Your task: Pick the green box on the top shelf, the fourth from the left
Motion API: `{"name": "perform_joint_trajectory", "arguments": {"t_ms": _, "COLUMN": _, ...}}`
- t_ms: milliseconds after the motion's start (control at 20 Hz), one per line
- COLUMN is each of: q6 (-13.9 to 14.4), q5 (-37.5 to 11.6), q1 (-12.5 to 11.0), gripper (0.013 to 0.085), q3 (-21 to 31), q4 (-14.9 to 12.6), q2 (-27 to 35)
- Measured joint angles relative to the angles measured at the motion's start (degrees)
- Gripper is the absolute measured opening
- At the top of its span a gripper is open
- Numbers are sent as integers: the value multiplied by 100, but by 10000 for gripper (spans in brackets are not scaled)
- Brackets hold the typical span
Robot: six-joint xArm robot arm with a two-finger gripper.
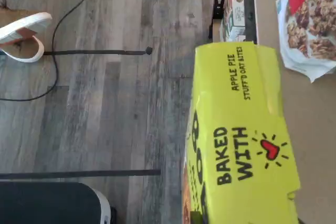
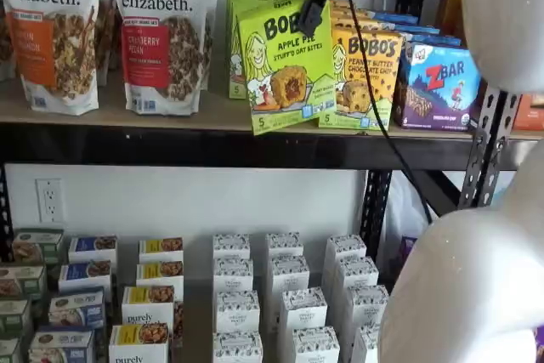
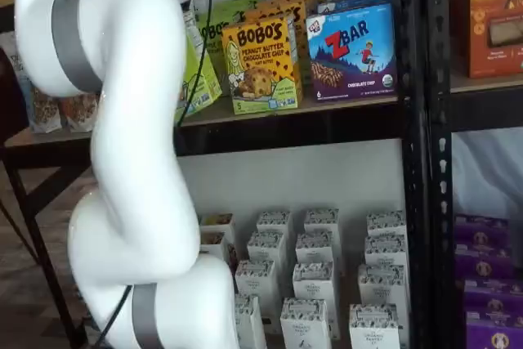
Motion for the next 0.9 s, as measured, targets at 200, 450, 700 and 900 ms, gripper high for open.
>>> {"name": "perform_joint_trajectory", "arguments": {"t_ms": 200, "q6": -71, "q5": 19, "q1": -76, "gripper": 130, "q3": 155, "q4": -38, "q2": -177}}
{"name": "perform_joint_trajectory", "arguments": {"t_ms": 450, "q6": -203, "q5": 44, "q1": -209, "gripper": 130, "q3": 325, "q4": -79, "q2": -348}}
{"name": "perform_joint_trajectory", "arguments": {"t_ms": 700, "q6": -323, "q5": 64, "q1": -326, "gripper": 130, "q3": 457, "q4": -101, "q2": -468}}
{"name": "perform_joint_trajectory", "arguments": {"t_ms": 900, "q6": -425, "q5": 60, "q1": -422, "gripper": 130, "q3": 584, "q4": -117, "q2": -572}}
